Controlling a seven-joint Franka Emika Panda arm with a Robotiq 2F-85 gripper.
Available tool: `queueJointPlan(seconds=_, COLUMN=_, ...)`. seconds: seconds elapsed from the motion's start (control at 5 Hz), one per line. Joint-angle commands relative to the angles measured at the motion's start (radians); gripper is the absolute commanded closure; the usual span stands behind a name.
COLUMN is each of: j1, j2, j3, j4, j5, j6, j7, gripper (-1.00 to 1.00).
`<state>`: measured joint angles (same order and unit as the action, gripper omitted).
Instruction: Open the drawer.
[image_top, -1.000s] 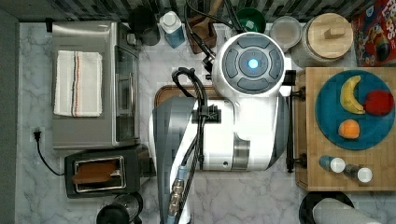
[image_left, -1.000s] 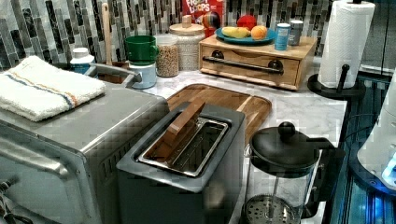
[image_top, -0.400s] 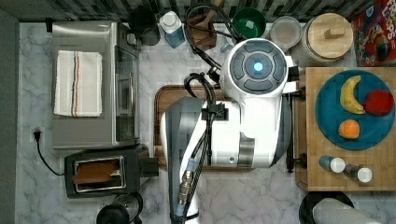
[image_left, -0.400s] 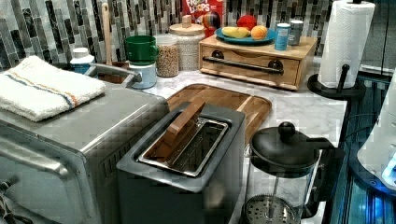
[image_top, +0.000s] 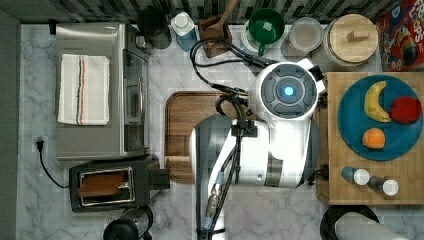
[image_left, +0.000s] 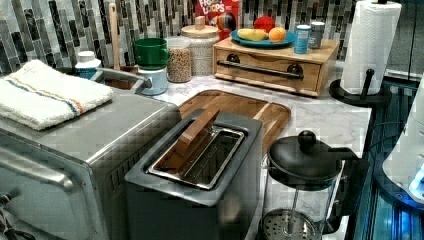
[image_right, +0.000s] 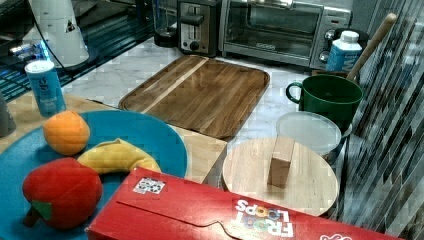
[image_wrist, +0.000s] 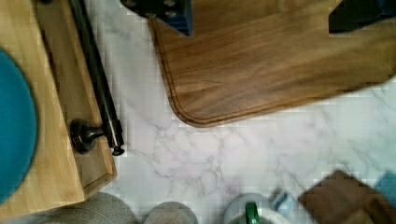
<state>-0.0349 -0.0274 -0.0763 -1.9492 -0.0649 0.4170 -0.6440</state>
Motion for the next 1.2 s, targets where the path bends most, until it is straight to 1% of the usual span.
queueJointPlan(seconds=0.2, j1=-0.082, j2=-0.048, j3=-0.069, j4=-0.059, j5=-0.067, j6=0.082, j7=-0.212, gripper=-1.00)
queueJointPlan(seconds=0.4, j1=-0.101, j2=-0.033, j3=-0.076, j4=-0.066, j5=-0.091, j6=0.121, j7=-0.263, gripper=-1.00)
queueJointPlan(seconds=0.8, j1=-0.088, j2=-0.019, j3=-0.093, j4=-0.095, j5=-0.124, j6=0.174, j7=-0.246, gripper=-1.00)
queueJointPlan(seconds=1.0, j1=-0.102, j2=0.006, j3=-0.094, j4=-0.121, j5=-0.113, j6=0.246, j7=-0.266, gripper=-1.00)
queueJointPlan(seconds=1.2, j1=-0.115, j2=0.051, j3=-0.105, j4=-0.126, j5=-0.092, j6=0.280, j7=-0.309, gripper=-1.00)
